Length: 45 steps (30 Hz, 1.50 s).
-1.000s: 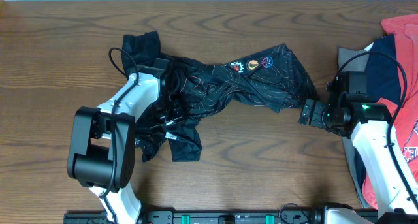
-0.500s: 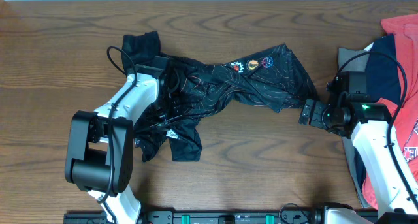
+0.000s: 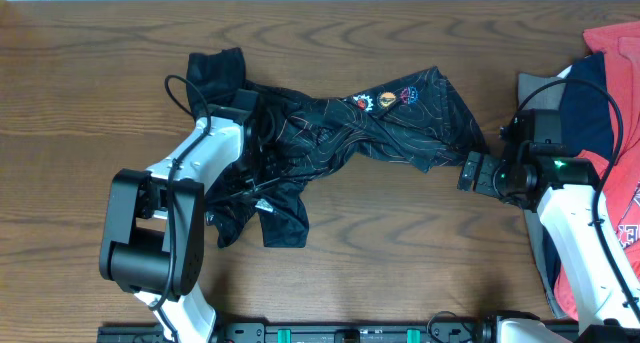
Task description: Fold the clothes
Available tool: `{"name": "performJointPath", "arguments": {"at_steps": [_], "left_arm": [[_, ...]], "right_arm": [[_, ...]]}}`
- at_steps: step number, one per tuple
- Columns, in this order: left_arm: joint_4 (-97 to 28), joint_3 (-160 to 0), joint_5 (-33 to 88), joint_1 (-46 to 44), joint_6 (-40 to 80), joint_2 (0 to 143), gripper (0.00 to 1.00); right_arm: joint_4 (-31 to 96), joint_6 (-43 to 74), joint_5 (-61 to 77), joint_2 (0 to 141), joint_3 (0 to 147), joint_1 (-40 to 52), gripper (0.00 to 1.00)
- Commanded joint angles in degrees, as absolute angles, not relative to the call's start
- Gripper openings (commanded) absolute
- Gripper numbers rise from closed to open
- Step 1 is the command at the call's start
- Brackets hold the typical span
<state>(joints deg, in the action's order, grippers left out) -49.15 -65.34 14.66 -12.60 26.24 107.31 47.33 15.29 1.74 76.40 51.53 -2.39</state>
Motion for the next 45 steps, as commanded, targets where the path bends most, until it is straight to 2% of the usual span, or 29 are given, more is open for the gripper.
{"name": "performJointPath", "arguments": {"at_steps": [1,6,9,16,20,24,33,40,42,45], "left_arm": [[-49.25,-65.12,14.33,-12.95,25.56,106.02,0.06],[-52.97,-66.26,17.52,-12.95,22.81,101.89,0.06],[-57.23,-66.28,22.44,-12.95,18.57,97.01,0.06],[-73.01,-66.22,24.01,-12.95,10.63,86.94,0.06],[-77.08,-66.17,23.99,-12.95,8.91,83.66,0.06],[-78.19,-65.56,23.94,-12.95,8.73,82.56,0.06],[-72.07,-60.88,23.14,-12.95,8.62,82.56,0.06],[-66.17,-58.85,23.14,-12.95,8.62,82.63,0.06],[-65.56,-58.85,23.14,-12.95,8.62,82.63,0.06],[-65.41,-58.85,23.14,-12.95,8.62,82.63,0.06]], "right_arm": [[47.40,15.18,1.96,76.64,51.57,-3.36,0.98],[47.77,10.98,7.90,76.64,51.57,-3.33,0.85],[47.62,10.41,10.92,76.64,51.57,-3.11,0.81],[44.07,10.94,15.27,78.32,51.57,1.69,0.83],[39.99,15.35,15.27,81.49,51.57,5.52,0.84],[38.02,16.71,15.25,85.49,51.57,8.23,0.83],[29.41,13.10,13.58,94.30,51.57,12.10,0.68],[26.28,9.45,8.95,99.42,51.57,16.80,0.68],[26.13,10.52,5.41,100.73,51.57,17.65,0.56],[25.74,13.91,1.08,101.38,51.57,17.91,0.08]]}}
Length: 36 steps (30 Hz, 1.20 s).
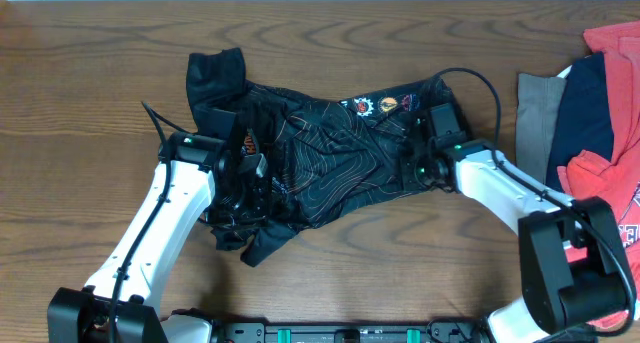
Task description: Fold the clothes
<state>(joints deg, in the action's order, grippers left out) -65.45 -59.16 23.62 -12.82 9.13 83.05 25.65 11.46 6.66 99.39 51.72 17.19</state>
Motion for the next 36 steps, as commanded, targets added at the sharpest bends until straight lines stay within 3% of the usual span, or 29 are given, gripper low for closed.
{"name": "performJointPath", "arguments": {"at_steps": [1,11,13,14,16,18,19,23,28,36], "left_arm": [[-65.41,-58.85,23.14,-12.95,8.62,82.63,0.06],[-64.14,-58.85,23.11,-12.95,8.62,82.63,0.06],[-63.35,-58.85,23.11,-12.95,8.62,82.63,0.06],[-63.11,-58.85,23.11,-12.95,8.62,82.63,0.06],[-62.85,-58.85,23.11,-12.95,8.62,82.63,0.06],[-62.65,-58.85,23.07,-12.95,8.62,82.63,0.06],[-62.59,-58.85,22.87,-12.95,8.62,82.63,0.06],[-62.43,-58.85,20.18,-12.95,8.64,82.63,0.06],[-61.80,-58.85,18.52,-12.95,8.62,82.63,0.06],[-61.21,-58.85,18.55,-12.95,8.62,82.63,0.06]], "right_arm": [[25.06,14.85,0.32,101.27,51.66,17.89,0.01],[13.39,15.84,-4.78,98.78,65.56,15.31,0.02],[11.79,15.81,-8.45,98.78,69.01,14.70,0.17],[11.94,15.81,-10.63,98.78,70.30,14.31,0.30],[13.93,15.84,-16.14,98.78,72.07,13.21,0.43],[18.15,15.84,-18.13,98.78,72.58,12.01,0.67],[20.91,15.84,-18.06,98.78,72.60,11.38,0.71],[37.60,16.93,-17.19,98.78,72.27,9.02,0.72],[54.74,28.73,-16.10,98.80,70.57,5.61,0.77],[50.76,34.81,0.69,98.80,63.96,1.08,0.77]]}}
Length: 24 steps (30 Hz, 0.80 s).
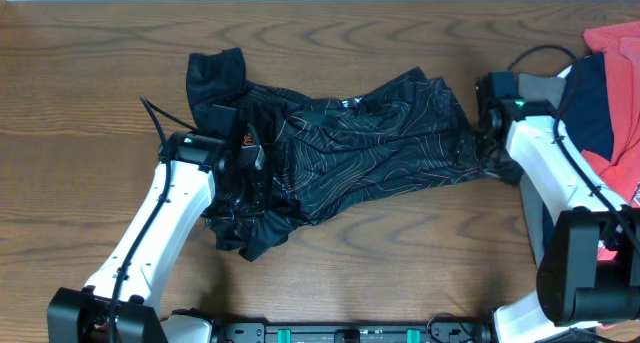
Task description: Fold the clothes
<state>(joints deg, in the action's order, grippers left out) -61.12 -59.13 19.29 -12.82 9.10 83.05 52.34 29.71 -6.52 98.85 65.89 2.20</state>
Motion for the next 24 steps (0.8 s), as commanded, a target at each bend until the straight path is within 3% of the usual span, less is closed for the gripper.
{"name": "performJointPath", "arguments": {"at_steps": [1,16,19,24], "left_arm": [[-61.21,-58.85,18.55,-12.95,8.62,82.63,0.06],[-61.17,-58.81,18.55,-12.95,8.60,82.63,0.06],[-61.17,-58.83,18.55,-12.95,8.60,82.63,0.06],[-61.19,-58.83,18.55,-12.95,8.62,82.63,0.06]], "right_arm": [[49.67,35.38,1.21,98.80,63.35,1.06,0.77],[30.13,39.83,2.68,100.09,52.99,1.13,0.70],[28.49,39.86,1.50,100.42,52.31,1.15,0.60],[28.99,39.81,-1.61,100.42,52.27,1.13,0.31]]}}
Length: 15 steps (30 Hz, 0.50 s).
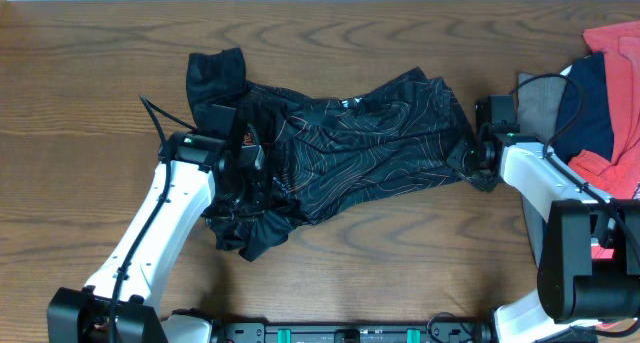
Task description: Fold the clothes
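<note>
A black shirt with thin line print lies crumpled across the middle of the wooden table. One sleeve sticks out at the far left, and a bunched lump sits at the lower left. My left gripper is down in that bunched left part, its fingers buried in fabric and apparently shut on it. At the shirt's right edge, my right gripper has the gathered corner drawn into its tip, apparently shut on the cloth. The printed badges are hidden.
A pile of other clothes lies at the right edge: a red garment, a navy one and a grey-brown one. The right arm's white link runs beside that pile. Cables loop over both arms.
My right gripper has shifted a little left and toward the front, and the shirt's right corner has drawn in with it. The left arm and the shirt's left side look unchanged.
First the shirt lay twisted with its badges showing, my left gripper in its left part and my right gripper off its right end. Then the right gripper was over the middle. Later the right half lay flipped and stretched rightward, badges hidden, as it does now.
</note>
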Available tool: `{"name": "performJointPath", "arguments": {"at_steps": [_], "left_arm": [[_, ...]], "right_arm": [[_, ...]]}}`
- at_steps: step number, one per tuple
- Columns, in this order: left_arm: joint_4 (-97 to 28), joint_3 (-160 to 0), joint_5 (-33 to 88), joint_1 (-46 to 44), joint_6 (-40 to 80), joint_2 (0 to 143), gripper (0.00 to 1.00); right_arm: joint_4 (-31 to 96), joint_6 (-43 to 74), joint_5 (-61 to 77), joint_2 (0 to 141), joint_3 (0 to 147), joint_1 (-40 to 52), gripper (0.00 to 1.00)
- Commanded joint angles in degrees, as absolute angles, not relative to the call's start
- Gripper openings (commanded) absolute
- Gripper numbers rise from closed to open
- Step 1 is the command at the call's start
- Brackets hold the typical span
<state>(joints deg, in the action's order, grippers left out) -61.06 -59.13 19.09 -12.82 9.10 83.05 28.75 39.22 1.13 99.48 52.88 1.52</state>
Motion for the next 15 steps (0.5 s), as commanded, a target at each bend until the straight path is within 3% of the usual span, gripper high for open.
{"name": "performJointPath", "arguments": {"at_steps": [1,8,15], "left_arm": [[-61.19,-58.83,18.55,-12.95,8.62,82.63,0.06],[-61.43,-58.83,18.55,-12.95,8.62,82.63,0.06],[-61.63,-58.83,18.55,-12.95,8.62,82.63,0.06]], "right_arm": [[29.28,39.81,-2.04,100.42,52.25,1.13,0.27],[29.65,39.81,-3.09,100.42,52.01,1.13,0.01],[32.34,39.83,-5.23,100.38,51.96,1.13,0.01]]}}
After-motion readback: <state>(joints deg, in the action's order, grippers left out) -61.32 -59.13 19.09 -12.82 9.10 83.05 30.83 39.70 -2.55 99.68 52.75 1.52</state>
